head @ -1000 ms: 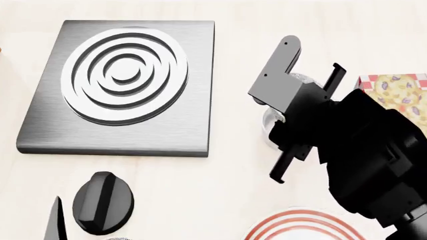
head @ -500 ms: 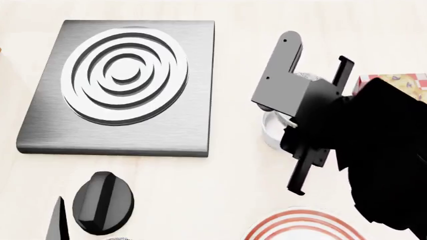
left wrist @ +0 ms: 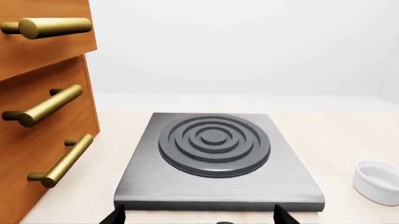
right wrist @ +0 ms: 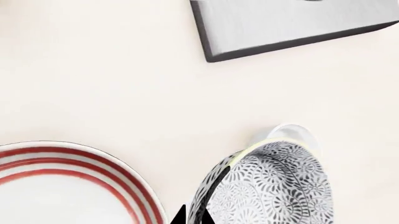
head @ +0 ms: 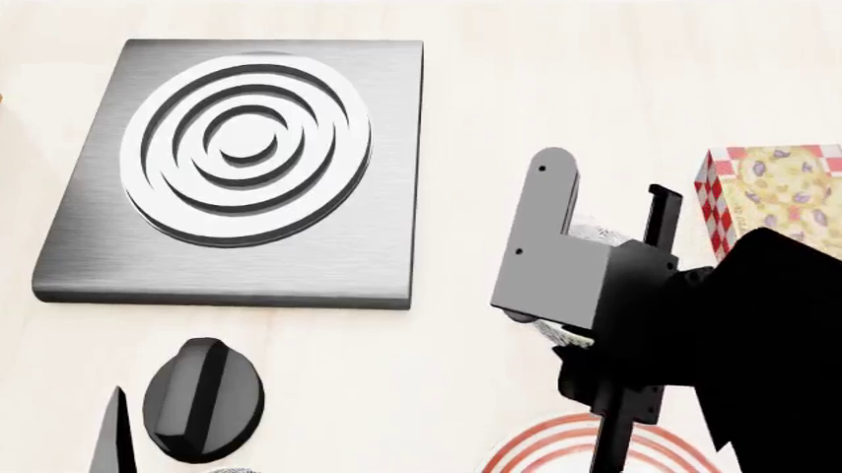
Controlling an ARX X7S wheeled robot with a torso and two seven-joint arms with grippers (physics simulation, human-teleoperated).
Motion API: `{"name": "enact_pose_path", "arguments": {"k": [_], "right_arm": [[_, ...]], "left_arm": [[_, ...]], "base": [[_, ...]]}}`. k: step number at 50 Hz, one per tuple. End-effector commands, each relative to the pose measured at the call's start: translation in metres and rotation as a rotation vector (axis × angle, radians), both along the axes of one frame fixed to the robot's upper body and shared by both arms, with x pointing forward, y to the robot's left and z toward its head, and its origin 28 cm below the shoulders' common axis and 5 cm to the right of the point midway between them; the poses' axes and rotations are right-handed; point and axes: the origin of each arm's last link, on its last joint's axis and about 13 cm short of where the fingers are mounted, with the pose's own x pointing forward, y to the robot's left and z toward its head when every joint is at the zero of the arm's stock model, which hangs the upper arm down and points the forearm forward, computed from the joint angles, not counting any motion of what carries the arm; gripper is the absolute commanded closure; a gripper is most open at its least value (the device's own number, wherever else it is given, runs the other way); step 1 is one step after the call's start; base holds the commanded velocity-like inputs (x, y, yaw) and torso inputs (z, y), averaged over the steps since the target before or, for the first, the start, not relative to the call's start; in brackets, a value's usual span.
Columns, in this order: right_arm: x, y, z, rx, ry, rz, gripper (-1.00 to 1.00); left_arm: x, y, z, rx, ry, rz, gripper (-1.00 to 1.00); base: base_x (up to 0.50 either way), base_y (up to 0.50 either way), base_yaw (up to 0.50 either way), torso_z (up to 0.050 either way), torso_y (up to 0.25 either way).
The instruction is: Pick the akita bowl on the ramekin and place it on the plate.
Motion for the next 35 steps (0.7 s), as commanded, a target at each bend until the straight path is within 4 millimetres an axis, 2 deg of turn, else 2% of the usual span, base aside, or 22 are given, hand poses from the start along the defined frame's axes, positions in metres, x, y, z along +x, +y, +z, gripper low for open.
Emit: {"name": "enact_pose_path", "arguments": {"k": [1,6,12,24,35], "right_arm": [[-0.023,-0.004,-0.007,-0.014,0.028,0.044,1.0],[-0.04,-0.011,0.0,-0.021,0.033,0.04,1.0],[-0.05,-0.016,0.002,-0.02,0.032,0.035,1.0],[-0.081,-0.016,-0.02,-0.008,0.086,0.099,1.0],[-0.089,-0.018,-0.031,-0.003,0.122,0.11,1.0]], "left_arm": [[0.0,0.0,0.0,0.003,0.002,0.002,-1.0],[-0.001,0.001,0.001,0.005,-0.002,0.006,-1.0],[-0.001,0.0,0.001,0.008,-0.001,0.006,-1.0],[0.0,0.002,0.001,0.008,-0.004,0.014,-1.0],[-0.001,0.002,0.001,0.01,-0.003,0.016,-1.0]], "base": [[0.0,0.0,0.0,0.0,0.0],[0.0,0.0,0.0,0.0,0.0],[0.0,0.0,0.0,0.0,0.0],[0.0,0.0,0.0,0.0,0.0],[0.0,0.0,0.0,0.0,0.0]]}}
